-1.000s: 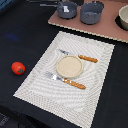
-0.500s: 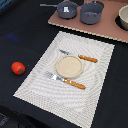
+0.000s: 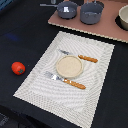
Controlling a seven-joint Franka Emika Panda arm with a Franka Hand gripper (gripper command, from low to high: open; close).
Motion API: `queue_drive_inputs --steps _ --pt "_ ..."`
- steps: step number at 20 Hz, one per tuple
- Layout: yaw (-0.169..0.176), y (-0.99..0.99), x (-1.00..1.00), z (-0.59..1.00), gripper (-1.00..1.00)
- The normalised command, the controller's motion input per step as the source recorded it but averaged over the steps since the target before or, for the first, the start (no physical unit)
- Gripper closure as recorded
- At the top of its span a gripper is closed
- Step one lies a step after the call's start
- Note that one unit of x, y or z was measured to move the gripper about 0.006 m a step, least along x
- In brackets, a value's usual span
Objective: Place the pan onto the stove and place the fish and sausage into the pan.
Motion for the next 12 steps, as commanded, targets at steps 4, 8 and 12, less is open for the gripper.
queue_drive_inputs --steps 4,8,12 --pt "0.000 -1.00 0.00 0.13 -1.00" --pt "0.000 -0.97 0.00 0.14 -1.00" --pt "0.000 -0.97 0.00 0.12 -1.00"
